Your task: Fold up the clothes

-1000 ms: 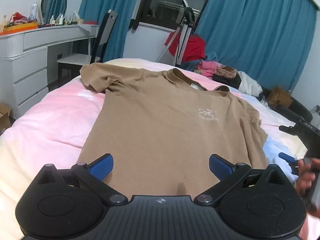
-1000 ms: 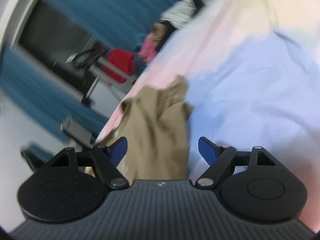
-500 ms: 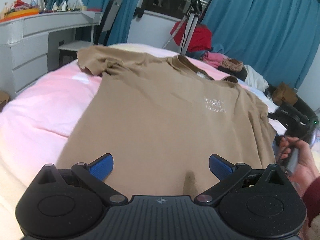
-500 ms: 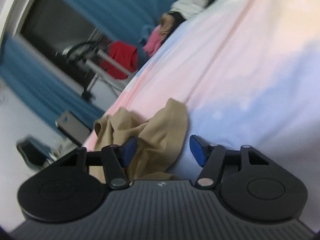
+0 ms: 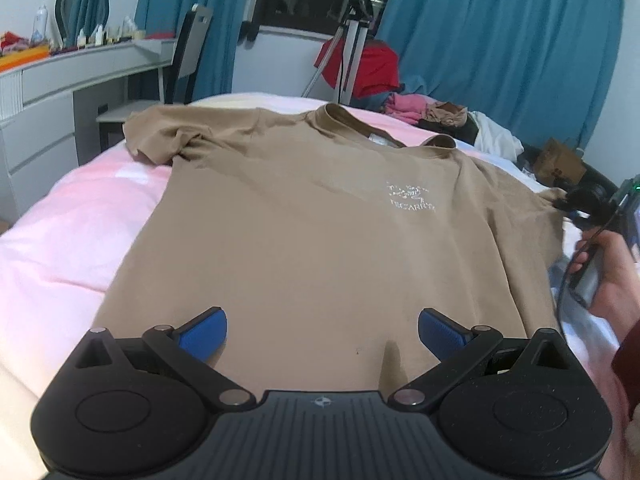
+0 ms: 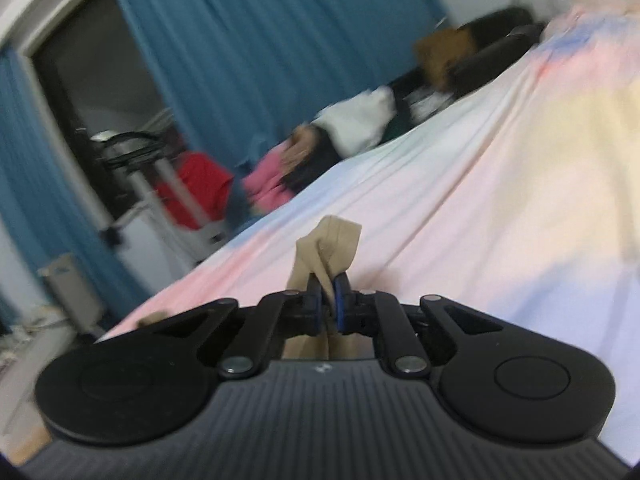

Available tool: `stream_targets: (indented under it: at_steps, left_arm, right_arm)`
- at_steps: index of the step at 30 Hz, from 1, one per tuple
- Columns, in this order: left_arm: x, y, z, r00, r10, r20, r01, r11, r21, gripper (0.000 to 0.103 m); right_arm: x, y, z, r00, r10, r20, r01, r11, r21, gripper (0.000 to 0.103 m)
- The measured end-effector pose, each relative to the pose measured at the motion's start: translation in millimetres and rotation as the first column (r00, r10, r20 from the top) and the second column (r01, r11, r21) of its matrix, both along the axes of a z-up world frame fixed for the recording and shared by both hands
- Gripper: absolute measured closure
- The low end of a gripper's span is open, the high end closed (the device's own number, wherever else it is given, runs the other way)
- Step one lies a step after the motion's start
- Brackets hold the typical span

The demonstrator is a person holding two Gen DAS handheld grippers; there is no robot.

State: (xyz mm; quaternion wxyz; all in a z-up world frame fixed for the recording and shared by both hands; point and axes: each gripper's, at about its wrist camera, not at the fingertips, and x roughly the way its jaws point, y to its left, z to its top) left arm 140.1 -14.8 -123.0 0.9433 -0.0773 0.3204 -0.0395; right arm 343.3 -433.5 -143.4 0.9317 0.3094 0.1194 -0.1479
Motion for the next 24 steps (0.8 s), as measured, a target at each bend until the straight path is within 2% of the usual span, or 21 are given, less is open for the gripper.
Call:
stream_targets:
  at_steps: [4, 6, 7, 9, 11, 14, 16, 18, 20, 22, 24]
  left_arm:
    - [-2.5, 8.4, 4.7, 1.0, 0.018, 0.011, -0.018, 1.0, -0.012, 0.0]
    - [-5.0, 11.0, 7.7, 1.0, 0.021, 0.02, -0.02, 1.0, -0.02, 0.0]
    - [-6.5, 12.1, 9.4, 0.999, 0.022, 0.027, -0.021, 1.0, -0.022, 0.0]
    - [-9.7, 13.6, 13.6, 0.999, 0.025, 0.042, -0.024, 0.999, -0.022, 0.0]
    - [-13.8, 14.2, 17.7, 0.998, 0.025, 0.056, -0.024, 0.999, -0.023, 0.0]
    - [-20.5, 14.4, 23.3, 0.997, 0.028, 0.074, -0.026, 0.999, -0.025, 0.0]
    - [-25.4, 15.3, 26.3, 0.997, 0.028, 0.078, -0.026, 0.999, -0.03, 0.0]
    - [-29.9, 16.8, 29.4, 0.996, 0.028, 0.08, -0.025, 0.999, -0.042, 0.0]
    - [-33.2, 16.6, 31.8, 0.996, 0.032, 0.083, -0.028, 0.998, -0.051, 0.0]
    - [-36.0, 17.3, 33.2, 0.996, 0.035, 0.085, -0.03, 0.998, -0.055, 0.0]
    - [-38.0, 17.6, 33.1, 0.995, 0.039, 0.087, -0.034, 0.998, -0.055, 0.0]
  right_arm:
    - [-19.1, -22.5, 6.6, 0.997, -0.075, 0.016, 0.074, 0.996, 0.051, 0.091]
    - [-26.8, -32.4, 11.0, 0.998, -0.069, 0.005, 0.068, 0.994, 0.085, 0.085]
    - [-28.3, -33.7, 13.0, 0.997, -0.074, -0.01, 0.075, 0.992, 0.097, 0.074]
    - [-33.2, -36.3, 16.5, 0.996, -0.085, -0.031, 0.088, 0.988, 0.125, 0.043]
    - [-44.0, -37.7, 14.9, 0.997, -0.075, -0.025, 0.079, 0.981, 0.178, 0.029]
    - [-59.4, -33.7, 9.8, 0.998, 0.01, -0.056, 0.003, 0.973, 0.233, 0.03]
    - [-64.1, -26.8, 0.9, 0.992, 0.093, -0.082, -0.065, 0.953, 0.296, 0.03]
    - [-69.4, -22.0, -16.3, 0.98, 0.176, -0.092, -0.123, 0.9, 0.417, 0.03]
    - [-70.6, -15.5, -36.5, 0.969, 0.234, -0.076, -0.156, 0.824, 0.545, 0.03]
    - [-64.4, -7.6, -50.7, 0.962, 0.262, -0.076, -0.161, 0.771, 0.616, 0.03]
    - [-54.7, -0.1, -55.0, 0.96, 0.274, -0.059, -0.187, 0.783, 0.594, 0.03]
